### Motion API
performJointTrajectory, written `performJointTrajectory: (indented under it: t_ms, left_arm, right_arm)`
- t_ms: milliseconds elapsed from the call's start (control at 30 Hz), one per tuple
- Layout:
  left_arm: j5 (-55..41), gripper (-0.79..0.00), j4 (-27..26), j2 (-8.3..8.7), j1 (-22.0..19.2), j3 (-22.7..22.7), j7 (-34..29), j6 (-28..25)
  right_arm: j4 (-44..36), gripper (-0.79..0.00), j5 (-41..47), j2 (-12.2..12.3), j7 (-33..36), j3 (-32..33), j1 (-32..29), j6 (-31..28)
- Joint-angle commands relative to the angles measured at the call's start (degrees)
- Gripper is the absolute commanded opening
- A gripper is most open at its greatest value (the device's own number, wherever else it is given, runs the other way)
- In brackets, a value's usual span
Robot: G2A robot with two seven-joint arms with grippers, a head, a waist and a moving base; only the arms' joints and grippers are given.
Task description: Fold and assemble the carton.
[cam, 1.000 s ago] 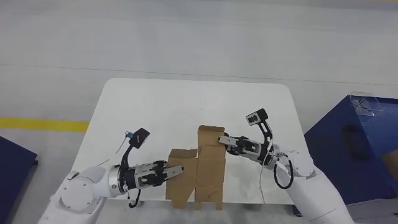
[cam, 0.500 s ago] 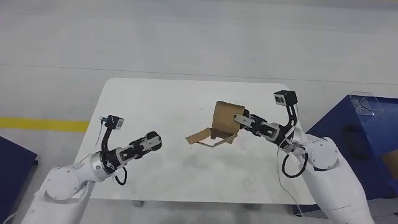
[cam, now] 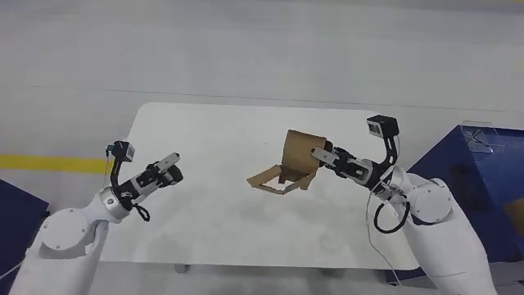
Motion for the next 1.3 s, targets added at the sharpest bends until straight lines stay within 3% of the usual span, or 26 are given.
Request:
performJointTrajectory:
  t_ms: [0,100,233,300,400,500,667,1000,1267]
  left_arm:
    - [17.2,0.0,-6.3,0.09,3.1,-1.0,8.4,-5.4]
    - [37.8,0.0,-16.7,-0.21,9.1,-0.3,21.2,-10.7]
    - [66.7,0.0,-23.7,-0.74,14.1,4.5,36.3,-14.9]
    - [82.0,0.0,-24.7,-0.99,15.3,7.4,43.8,-12.6]
    - [94.8,0.0,-23.4,-1.53,15.7,12.8,51.9,-7.5]
    - [99.1,0.0,-22.0,-1.85,14.4,16.4,53.3,-6.8]
    - [100.1,0.0,-22.9,-2.02,13.0,19.9,51.4,-10.8]
    - [101.5,0.0,-27.7,-1.56,16.2,22.9,49.9,-17.0]
    - [106.2,0.0,-26.5,-2.43,13.3,29.1,48.9,-13.2]
  right_arm:
    - [-1.4,-0.785,0.8,-0.2,-1.9,-0.7,-0.9,1.1]
    - [-2.5,-0.785,3.9,-0.4,-4.4,-1.4,-2.1,3.8]
    - [-2.8,-0.785,4.5,-0.7,-6.4,-2.1,-2.6,5.8]
    - [-3.3,-0.785,4.6,-0.9,-6.3,-3.0,-2.8,5.9]
    - [-3.7,-0.785,4.1,-1.1,-6.6,-4.2,-3.2,5.6]
    - [-3.9,-0.785,3.7,-1.3,-7.3,-4.7,-3.3,5.7]
    - [-3.9,-0.785,2.3,-1.5,-8.3,-4.9,-3.2,6.0]
    - [-5.1,-0.785,-1.1,-1.9,-10.4,-5.9,-3.8,6.7]
    - [-5.4,-0.785,1.8,-2.3,-8.9,-7.6,-5.1,8.1]
